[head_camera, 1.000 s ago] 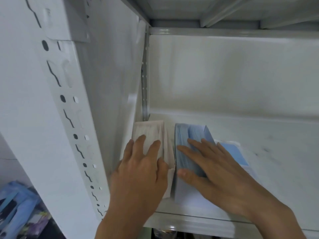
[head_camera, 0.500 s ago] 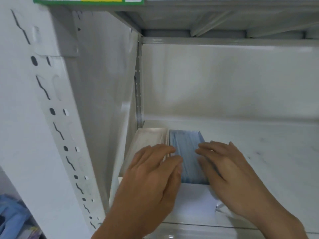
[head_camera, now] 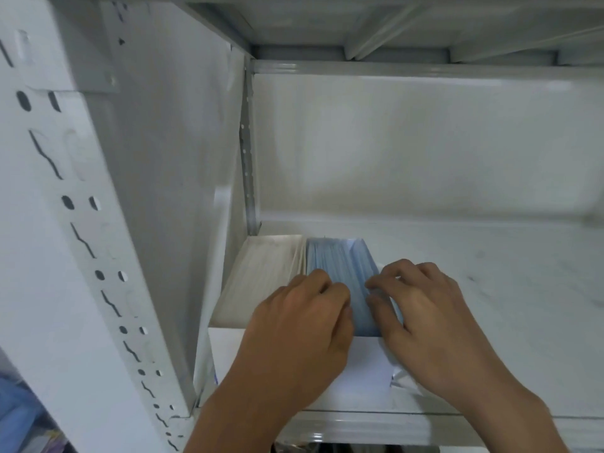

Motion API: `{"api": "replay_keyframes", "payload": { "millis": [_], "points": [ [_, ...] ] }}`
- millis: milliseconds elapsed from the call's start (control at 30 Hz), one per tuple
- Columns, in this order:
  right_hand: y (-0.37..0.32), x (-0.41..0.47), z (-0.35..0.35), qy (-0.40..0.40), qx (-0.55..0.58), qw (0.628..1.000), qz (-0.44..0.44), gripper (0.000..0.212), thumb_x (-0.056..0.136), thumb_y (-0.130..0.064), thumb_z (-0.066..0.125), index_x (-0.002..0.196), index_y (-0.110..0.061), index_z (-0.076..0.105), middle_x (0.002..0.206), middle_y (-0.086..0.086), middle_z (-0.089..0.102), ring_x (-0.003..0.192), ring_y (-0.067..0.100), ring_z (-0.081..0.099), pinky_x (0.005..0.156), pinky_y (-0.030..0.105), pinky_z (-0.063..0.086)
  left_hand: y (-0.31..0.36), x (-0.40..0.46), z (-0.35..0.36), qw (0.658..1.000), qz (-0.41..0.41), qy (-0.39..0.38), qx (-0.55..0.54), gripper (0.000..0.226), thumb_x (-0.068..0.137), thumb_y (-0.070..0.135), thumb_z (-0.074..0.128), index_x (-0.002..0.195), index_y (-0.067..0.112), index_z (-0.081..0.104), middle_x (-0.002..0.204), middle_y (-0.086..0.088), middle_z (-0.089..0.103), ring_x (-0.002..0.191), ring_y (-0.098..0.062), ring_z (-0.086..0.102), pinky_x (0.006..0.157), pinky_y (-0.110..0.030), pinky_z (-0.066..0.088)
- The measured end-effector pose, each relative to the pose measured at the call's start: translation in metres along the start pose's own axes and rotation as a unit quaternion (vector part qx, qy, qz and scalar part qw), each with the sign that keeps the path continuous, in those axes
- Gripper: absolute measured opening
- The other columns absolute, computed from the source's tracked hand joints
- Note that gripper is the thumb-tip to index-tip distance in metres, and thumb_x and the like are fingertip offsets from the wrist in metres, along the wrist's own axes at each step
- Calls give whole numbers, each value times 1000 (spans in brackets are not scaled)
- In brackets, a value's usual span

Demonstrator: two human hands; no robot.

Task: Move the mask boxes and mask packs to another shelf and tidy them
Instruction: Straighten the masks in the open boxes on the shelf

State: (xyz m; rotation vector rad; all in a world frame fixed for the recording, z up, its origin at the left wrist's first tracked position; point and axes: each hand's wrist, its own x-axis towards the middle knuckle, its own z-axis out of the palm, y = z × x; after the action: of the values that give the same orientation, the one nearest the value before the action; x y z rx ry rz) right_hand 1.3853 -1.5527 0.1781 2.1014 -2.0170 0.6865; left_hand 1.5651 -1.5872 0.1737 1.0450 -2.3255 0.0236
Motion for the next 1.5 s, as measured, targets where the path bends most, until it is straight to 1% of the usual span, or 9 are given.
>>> {"api": "replay_keyframes", "payload": {
  "millis": [133, 233, 433, 667, 900, 1100, 1233, 1367, 1500],
  "points": [
    [-7, -2, -1, -44, -15, 999, -25, 43, 99, -39, 19, 97, -36, 62, 102, -23, 60, 121, 7, 41, 120, 50, 10, 2, 0, 3, 1000, 6, 2, 1, 17, 94, 27, 46, 89, 21, 61, 90, 5, 57, 78, -13, 55, 71, -32, 52],
    [-13, -2, 0, -65, -17, 998, -22, 41, 99, -44, 17, 95, -39, 57, 90, -21, 59, 119, 8, 43, 120, 50, 12, 0, 1, 4, 1000, 1, 11, 8, 17, 92, 28, 47, 88, 21, 62, 90, 5, 57, 80, -15, 54, 78, -35, 48],
    [-19, 12, -2, -44, -84, 995, 28, 43, 86, -58, 26, 102, -39, 61, 75, -14, 62, 85, 12, 51, 84, 36, 26, -4, 4, 7, 1000, -1, -13, 3, 21, 90, 31, 43, 91, 23, 62, 91, 6, 52, 81, -13, 49, 77, -34, 47],
    [-16, 29, -3, -55, -3, 996, 66, 31, 79, -43, 59, 107, -32, 67, 73, -16, 53, 80, 11, 50, 81, 34, 20, -9, 1, 13, 999, -5, 18, -44, 19, 91, 26, 51, 105, 23, 64, 93, 9, 61, 83, -10, 55, 80, -26, 48],
    [-21, 23, -4, 23, -127, 992, 10, 22, 79, -36, 52, 63, -21, 52, 53, -5, 47, 70, 19, 47, 73, 36, 25, -11, 0, 15, 999, 2, 7, -44, 16, 93, 25, 50, 99, 24, 65, 89, 10, 58, 80, -9, 52, 84, -26, 45],
    [-15, 11, 1, -61, -106, 992, -2, 54, 94, -57, 10, 107, -40, 59, 99, -12, 53, 95, 16, 44, 86, 38, 32, -10, -2, 14, 999, -15, 19, -37, 20, 93, 26, 47, 99, 22, 65, 94, 8, 57, 85, -11, 54, 88, -34, 48],
    [-8, 5, 2, -42, -13, 999, -12, 69, 93, -60, 0, 142, -43, 46, 142, -21, 43, 132, 7, 32, 114, 43, 19, -8, -4, 14, 1000, 0, 5, -16, 39, 93, 26, 44, 125, 20, 67, 129, 4, 62, 119, -15, 57, 109, -42, 41],
    [0, -2, 6, -68, 17, 997, -29, 68, 96, -59, 0, 142, -42, 46, 144, -31, 41, 140, -3, 23, 122, 55, -4, -8, -7, 13, 1000, 6, -16, 24, 44, 97, 35, 32, 118, 25, 69, 124, 10, 67, 118, -10, 60, 118, -41, 33],
    [10, -3, 5, -29, -29, 999, -21, 63, 100, -59, 6, 139, -40, 51, 146, -24, 44, 140, 8, 30, 120, 61, 1, -9, -7, 13, 1000, -12, -2, 17, 42, 96, 33, 34, 108, 18, 72, 115, 3, 70, 108, -16, 65, 114, -44, 40]
  ]
}}
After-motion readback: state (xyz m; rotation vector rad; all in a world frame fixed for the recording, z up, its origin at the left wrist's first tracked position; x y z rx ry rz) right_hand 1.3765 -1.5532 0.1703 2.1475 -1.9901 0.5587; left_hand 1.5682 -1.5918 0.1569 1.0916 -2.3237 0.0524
